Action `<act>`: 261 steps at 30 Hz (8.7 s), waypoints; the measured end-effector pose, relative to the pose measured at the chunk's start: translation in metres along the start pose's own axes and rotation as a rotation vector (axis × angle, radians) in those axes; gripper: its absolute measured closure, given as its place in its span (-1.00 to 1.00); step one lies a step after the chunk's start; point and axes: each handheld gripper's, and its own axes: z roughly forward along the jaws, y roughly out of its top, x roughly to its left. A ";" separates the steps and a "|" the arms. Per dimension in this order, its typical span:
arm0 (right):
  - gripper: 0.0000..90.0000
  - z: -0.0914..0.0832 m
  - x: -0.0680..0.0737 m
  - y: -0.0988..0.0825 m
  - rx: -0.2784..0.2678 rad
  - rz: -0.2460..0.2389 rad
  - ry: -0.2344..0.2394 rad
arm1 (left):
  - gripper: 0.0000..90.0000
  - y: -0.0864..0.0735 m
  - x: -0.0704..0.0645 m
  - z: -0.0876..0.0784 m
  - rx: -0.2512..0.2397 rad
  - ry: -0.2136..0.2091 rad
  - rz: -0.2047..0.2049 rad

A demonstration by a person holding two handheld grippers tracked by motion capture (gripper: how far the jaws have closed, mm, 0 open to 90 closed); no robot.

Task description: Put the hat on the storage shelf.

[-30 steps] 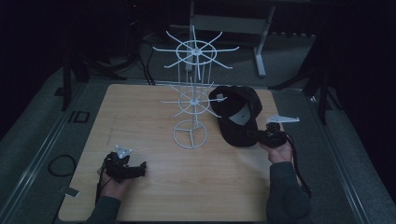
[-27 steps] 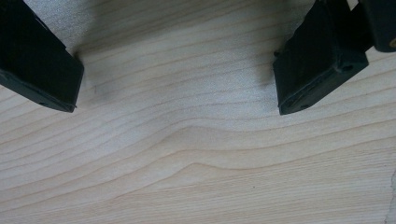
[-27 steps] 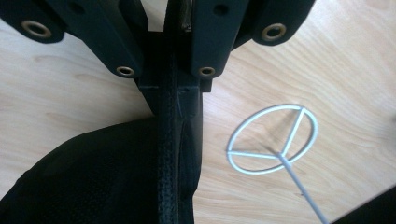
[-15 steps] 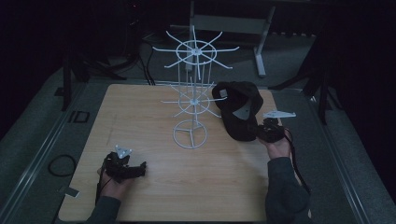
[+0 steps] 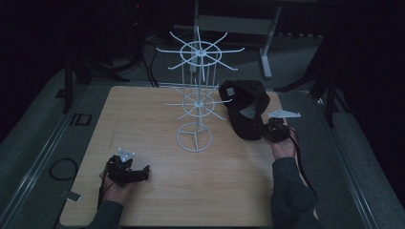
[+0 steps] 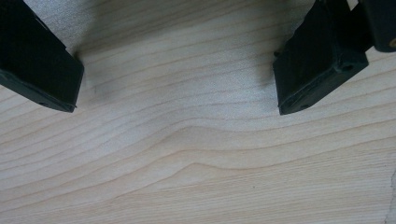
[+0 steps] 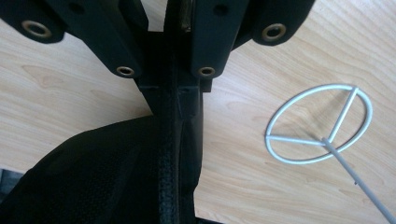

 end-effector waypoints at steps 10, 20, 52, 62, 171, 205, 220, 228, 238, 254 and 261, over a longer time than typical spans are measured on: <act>0.93 0.001 0.000 0.005 -0.037 0.004 -0.016 | -0.97 0.000 0.000 0.000 0.000 0.000 0.000; 0.93 0.001 0.002 0.011 -0.051 -0.008 -0.019 | -0.97 0.000 0.000 0.000 0.000 0.000 0.001; 0.93 -0.011 0.011 0.033 -0.114 -0.055 -0.016 | -0.97 0.000 0.000 0.000 0.001 -0.002 0.001; 0.93 -0.015 0.017 0.040 -0.129 -0.081 -0.013 | -0.97 0.000 0.000 0.000 0.001 -0.002 0.000; 0.93 -0.046 0.030 0.065 -0.308 -0.093 -0.006 | -0.97 0.000 0.000 0.000 0.001 -0.002 0.003; 0.93 -0.054 0.030 0.073 -0.338 -0.095 -0.010 | -0.97 0.000 0.000 0.000 0.000 -0.002 0.002; 0.93 -0.058 0.029 0.074 -0.367 -0.083 -0.025 | -0.97 0.000 0.000 0.000 0.000 -0.002 0.002; 0.93 -0.059 0.028 0.074 -0.380 -0.079 -0.028 | -0.97 0.000 0.000 0.000 0.000 -0.002 0.002; 0.93 -0.062 0.028 0.076 -0.396 -0.081 -0.032 | -0.97 0.000 0.000 0.000 0.000 -0.003 0.001; 0.93 -0.064 0.029 0.078 -0.416 -0.083 -0.037 | -0.97 0.000 0.000 0.000 0.000 -0.003 0.002; 0.93 -0.066 0.029 0.079 -0.425 -0.087 -0.038 | -0.97 0.000 -0.001 0.000 0.000 -0.004 0.002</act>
